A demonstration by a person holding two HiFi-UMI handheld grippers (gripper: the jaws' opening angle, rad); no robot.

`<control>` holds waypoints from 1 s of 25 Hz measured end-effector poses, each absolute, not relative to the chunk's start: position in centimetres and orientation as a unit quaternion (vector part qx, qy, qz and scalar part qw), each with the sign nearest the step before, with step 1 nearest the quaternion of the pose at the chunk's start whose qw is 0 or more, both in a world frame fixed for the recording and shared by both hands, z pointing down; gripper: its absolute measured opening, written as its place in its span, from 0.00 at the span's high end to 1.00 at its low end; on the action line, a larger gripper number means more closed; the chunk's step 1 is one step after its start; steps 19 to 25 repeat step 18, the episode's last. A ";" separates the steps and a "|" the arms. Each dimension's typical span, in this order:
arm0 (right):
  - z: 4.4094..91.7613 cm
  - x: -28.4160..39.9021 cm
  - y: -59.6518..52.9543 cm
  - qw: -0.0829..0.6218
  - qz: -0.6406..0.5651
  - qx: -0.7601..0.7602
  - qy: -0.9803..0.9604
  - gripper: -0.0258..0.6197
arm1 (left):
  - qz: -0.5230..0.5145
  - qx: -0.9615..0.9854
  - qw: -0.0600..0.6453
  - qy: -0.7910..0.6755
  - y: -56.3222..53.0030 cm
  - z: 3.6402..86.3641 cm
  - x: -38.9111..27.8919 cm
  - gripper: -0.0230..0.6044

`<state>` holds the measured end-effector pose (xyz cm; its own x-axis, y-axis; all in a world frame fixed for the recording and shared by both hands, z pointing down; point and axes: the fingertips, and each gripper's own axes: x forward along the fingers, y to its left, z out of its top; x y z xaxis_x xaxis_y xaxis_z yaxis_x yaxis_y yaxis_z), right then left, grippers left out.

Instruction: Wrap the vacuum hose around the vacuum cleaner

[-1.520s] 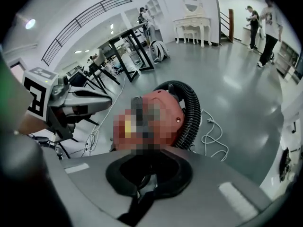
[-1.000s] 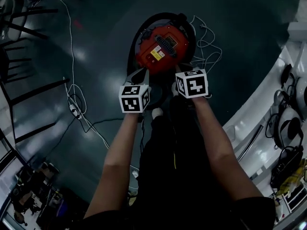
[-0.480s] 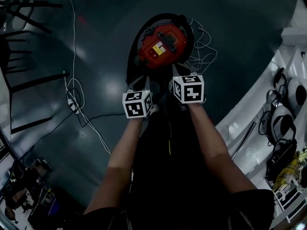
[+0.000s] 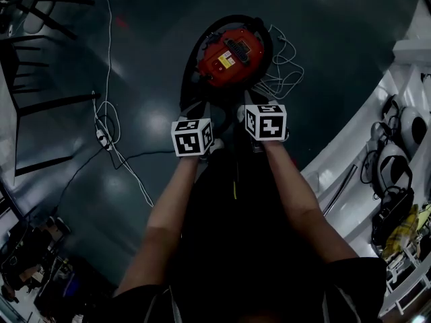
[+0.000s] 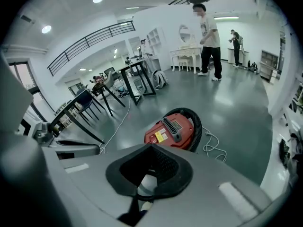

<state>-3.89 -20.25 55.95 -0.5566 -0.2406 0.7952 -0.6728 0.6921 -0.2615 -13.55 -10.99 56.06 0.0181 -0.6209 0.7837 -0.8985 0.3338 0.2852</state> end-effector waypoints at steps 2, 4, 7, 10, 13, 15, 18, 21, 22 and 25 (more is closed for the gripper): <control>55.7 -3.8 -20.2 0.381 0.281 0.275 -0.837 0.97 | 0.157 0.561 0.444 -0.681 -11.1 55.8 -13.3 0.95; 55.6 -3.8 -20.1 0.380 0.280 0.276 -0.837 0.97 | 0.158 0.564 0.442 -0.680 -11.2 55.6 -13.2 0.95; 55.2 -4.0 -20.0 0.377 0.277 0.277 -0.839 0.97 | 0.157 0.568 0.440 -0.677 -11.4 55.3 -13.0 0.95; 55.0 -4.0 -20.1 0.375 0.275 0.278 -0.841 0.97 | 0.160 0.573 0.439 -0.673 -11.7 55.2 -12.6 0.95; 54.9 -4.0 -20.2 0.373 0.277 0.280 -0.840 0.97 | 0.161 0.576 0.438 -0.671 -12.0 55.0 -12.4 0.95; 54.9 -3.8 -20.3 0.373 0.279 0.281 -0.839 0.97 | 0.161 0.578 0.437 -0.670 -12.3 54.9 -12.3 0.95; 55.0 -3.5 -20.4 0.374 0.280 0.282 -0.838 0.97 | 0.160 0.581 0.437 -0.668 -12.6 54.9 -12.0 0.95; 55.0 -3.5 -20.4 0.374 0.280 0.282 -0.838 0.97 | 0.160 0.581 0.437 -0.668 -12.6 54.9 -12.0 0.95; 55.0 -3.5 -20.4 0.374 0.280 0.282 -0.838 0.97 | 0.160 0.581 0.437 -0.668 -12.6 54.9 -12.0 0.95; 55.0 -3.5 -20.4 0.374 0.280 0.282 -0.838 0.97 | 0.160 0.581 0.437 -0.668 -12.6 54.9 -12.0 0.95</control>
